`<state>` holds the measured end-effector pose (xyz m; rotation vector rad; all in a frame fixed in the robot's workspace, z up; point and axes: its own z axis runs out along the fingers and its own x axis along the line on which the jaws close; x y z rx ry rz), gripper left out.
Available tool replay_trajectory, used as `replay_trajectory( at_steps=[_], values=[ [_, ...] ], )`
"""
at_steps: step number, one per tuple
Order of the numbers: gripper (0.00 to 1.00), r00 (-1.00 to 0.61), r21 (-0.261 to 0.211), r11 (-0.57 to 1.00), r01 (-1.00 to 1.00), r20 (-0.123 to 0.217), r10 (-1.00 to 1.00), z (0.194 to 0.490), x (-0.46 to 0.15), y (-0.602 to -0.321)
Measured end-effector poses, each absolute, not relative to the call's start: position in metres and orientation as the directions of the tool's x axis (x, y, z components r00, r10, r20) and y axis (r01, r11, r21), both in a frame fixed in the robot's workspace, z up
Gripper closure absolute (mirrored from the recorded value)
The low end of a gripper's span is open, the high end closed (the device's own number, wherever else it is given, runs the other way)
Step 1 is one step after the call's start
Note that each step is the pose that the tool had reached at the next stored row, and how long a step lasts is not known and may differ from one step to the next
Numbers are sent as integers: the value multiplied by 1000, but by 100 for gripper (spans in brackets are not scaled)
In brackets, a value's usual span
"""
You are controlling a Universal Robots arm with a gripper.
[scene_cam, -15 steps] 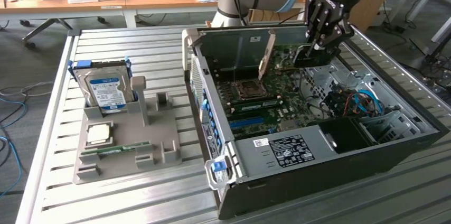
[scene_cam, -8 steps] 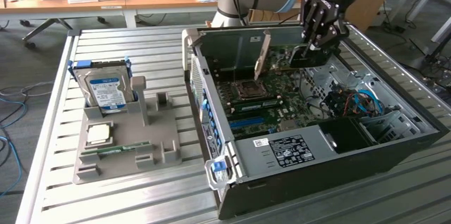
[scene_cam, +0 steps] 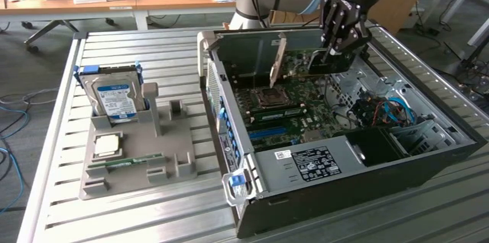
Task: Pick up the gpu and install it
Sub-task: 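Insert the gpu into the slot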
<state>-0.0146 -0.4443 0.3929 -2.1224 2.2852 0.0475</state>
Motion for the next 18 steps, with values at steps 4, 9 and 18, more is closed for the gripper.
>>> replay_trajectory(
  at_steps=[4,9,18],
  values=[
    [73,-74,7,74,-997,-37,-997,393,-16,-444],
    [73,-74,7,74,-997,-37,-997,393,-17,-444],
    [73,-74,7,74,-997,-37,-997,393,-21,-444]
  ],
)
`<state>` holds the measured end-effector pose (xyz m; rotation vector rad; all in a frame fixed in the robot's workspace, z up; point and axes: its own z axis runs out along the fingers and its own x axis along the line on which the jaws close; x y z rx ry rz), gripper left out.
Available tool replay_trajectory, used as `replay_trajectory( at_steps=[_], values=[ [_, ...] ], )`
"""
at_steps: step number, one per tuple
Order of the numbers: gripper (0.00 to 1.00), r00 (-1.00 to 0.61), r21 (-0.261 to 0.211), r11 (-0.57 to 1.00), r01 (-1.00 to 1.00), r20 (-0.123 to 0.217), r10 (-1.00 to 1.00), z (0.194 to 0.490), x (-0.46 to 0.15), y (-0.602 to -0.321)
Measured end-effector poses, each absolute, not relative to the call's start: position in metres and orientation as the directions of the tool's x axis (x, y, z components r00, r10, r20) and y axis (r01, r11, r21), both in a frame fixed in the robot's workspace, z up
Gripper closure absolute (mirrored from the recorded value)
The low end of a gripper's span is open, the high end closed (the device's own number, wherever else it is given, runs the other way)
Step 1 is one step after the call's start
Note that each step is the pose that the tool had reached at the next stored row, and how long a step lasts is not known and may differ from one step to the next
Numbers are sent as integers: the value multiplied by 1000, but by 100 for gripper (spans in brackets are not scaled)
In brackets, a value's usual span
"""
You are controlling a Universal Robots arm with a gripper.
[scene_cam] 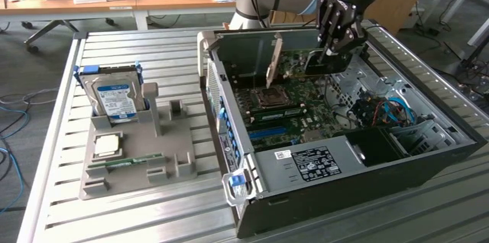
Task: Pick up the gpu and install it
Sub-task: 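Insert the gpu into the slot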
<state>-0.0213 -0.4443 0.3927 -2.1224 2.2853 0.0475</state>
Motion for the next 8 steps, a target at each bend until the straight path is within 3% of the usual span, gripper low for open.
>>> replay_trajectory(
  at_steps=[8],
  values=[
    [73,-74,7,74,-997,-37,-997,393,-30,-444]
  ],
)
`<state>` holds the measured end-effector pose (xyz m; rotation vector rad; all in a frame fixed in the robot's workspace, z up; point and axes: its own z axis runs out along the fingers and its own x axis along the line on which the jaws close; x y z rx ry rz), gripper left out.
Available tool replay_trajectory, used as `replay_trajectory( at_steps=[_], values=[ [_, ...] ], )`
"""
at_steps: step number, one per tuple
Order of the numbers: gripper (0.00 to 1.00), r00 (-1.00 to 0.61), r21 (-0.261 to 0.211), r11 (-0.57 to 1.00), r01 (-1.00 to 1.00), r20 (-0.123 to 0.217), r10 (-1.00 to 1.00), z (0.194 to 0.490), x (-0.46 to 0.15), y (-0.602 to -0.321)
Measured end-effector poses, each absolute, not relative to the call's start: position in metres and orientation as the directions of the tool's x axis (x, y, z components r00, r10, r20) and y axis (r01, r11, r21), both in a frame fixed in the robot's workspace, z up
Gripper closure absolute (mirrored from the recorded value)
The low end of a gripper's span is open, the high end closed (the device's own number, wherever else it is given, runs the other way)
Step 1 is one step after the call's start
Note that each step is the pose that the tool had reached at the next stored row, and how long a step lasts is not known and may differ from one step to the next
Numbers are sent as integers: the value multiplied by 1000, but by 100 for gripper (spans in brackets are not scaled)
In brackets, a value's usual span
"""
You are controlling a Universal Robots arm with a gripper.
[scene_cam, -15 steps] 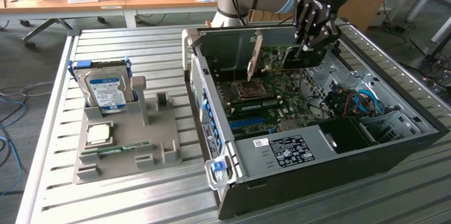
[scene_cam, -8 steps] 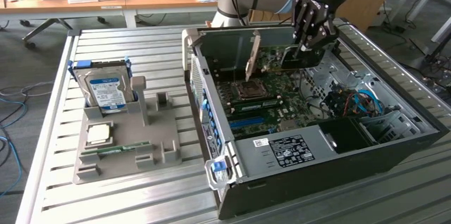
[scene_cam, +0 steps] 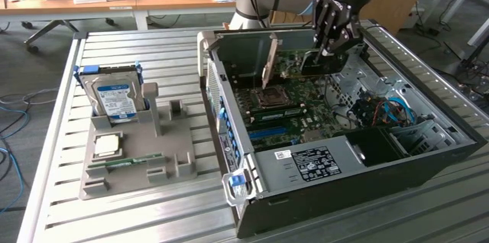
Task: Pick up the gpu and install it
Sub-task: 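Insert the gpu into the slot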
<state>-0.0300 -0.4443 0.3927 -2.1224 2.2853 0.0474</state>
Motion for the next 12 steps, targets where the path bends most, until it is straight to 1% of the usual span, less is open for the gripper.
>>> replay_trajectory(
  at_steps=[12],
  values=[
    [73,-74,7,74,-997,-37,-997,392,-31,-454]
  ],
)
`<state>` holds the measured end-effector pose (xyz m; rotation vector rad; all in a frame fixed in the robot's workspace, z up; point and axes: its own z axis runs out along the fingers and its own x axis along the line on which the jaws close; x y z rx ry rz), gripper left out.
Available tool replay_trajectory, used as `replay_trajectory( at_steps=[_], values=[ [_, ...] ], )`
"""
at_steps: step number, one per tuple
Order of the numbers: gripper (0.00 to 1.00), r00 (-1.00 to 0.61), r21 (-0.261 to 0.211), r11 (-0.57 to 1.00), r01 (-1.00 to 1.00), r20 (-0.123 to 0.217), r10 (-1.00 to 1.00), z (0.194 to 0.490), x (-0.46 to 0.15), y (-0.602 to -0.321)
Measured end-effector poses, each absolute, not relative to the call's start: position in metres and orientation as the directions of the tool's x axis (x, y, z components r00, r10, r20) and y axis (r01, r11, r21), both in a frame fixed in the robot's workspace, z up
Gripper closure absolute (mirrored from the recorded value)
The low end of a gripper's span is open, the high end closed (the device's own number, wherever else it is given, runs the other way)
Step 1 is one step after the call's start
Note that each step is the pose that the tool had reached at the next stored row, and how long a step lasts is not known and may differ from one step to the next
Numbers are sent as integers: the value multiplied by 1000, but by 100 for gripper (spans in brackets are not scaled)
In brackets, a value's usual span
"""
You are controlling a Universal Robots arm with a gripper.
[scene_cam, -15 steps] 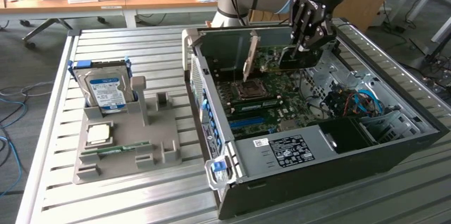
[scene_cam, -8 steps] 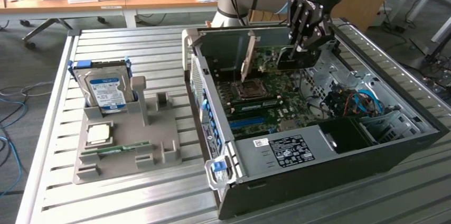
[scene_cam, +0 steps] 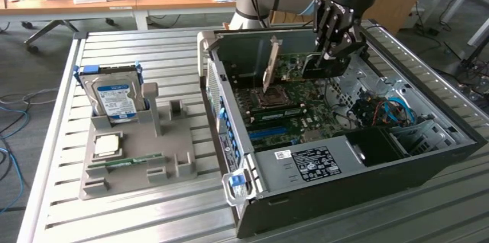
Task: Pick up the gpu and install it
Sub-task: 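Insert the gpu into the slot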
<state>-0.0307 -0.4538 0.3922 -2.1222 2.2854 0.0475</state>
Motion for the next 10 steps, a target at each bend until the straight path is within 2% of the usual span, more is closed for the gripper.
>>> replay_trajectory(
  at_steps=[10],
  values=[
    [73,-74,7,74,-997,-37,-997,389,-31,-454]
  ],
)
